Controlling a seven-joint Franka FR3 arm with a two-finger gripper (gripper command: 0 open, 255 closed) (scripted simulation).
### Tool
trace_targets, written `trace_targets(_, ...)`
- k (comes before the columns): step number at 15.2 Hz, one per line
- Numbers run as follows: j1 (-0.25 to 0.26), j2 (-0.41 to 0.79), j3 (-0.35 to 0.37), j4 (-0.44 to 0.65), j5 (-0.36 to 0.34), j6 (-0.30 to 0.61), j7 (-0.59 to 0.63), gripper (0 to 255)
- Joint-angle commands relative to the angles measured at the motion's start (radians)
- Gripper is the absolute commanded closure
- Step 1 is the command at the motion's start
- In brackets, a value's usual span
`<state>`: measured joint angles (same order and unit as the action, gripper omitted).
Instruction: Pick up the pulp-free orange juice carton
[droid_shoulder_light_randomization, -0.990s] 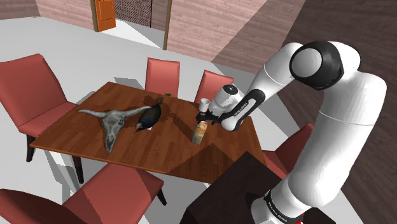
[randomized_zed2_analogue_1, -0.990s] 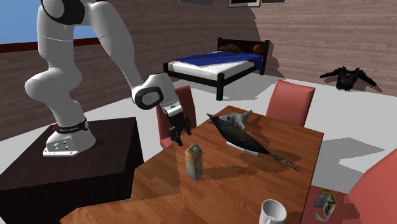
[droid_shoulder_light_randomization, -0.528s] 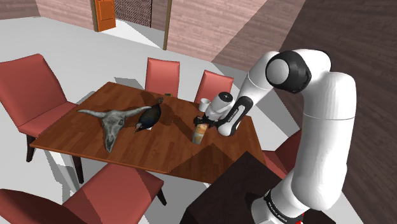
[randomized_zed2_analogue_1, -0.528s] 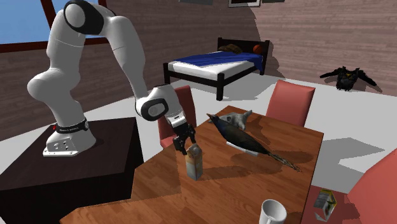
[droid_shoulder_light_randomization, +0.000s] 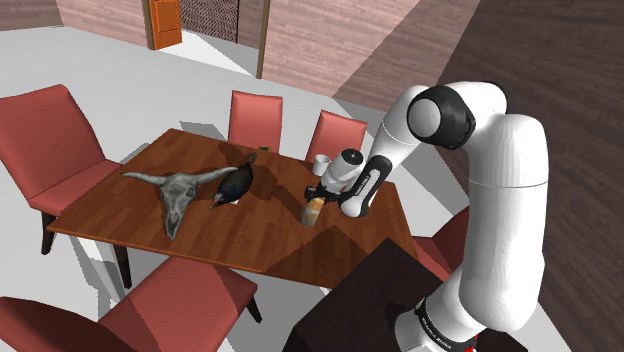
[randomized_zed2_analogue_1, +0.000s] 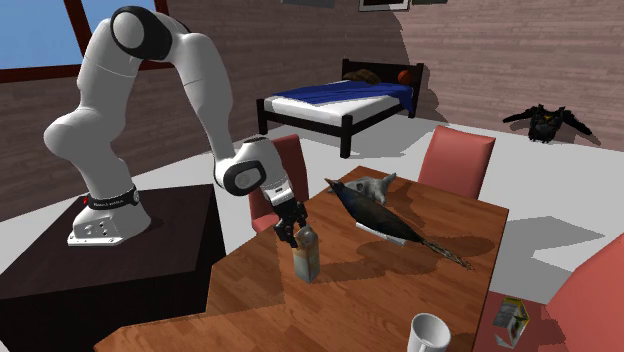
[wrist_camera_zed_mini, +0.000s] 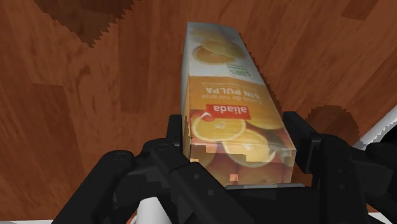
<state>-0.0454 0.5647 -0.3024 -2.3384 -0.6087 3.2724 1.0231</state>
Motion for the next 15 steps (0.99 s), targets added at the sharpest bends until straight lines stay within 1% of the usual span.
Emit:
trace_targets(1,0.0,0.001,0.0,0.0,0.0,0.0,0.0,255)
trace_targets(6,0.0,-0.001,0.0,-0.003,-0.001,0.0,-0.001,255)
trace_targets(10,-0.037,-0.069,0.036,-0.024,-0.009,-0.048,-0.015,255)
trace_targets(15,-0.095,-0.152,0.097,-0.048,-0.004,-0.111,-0.044,255)
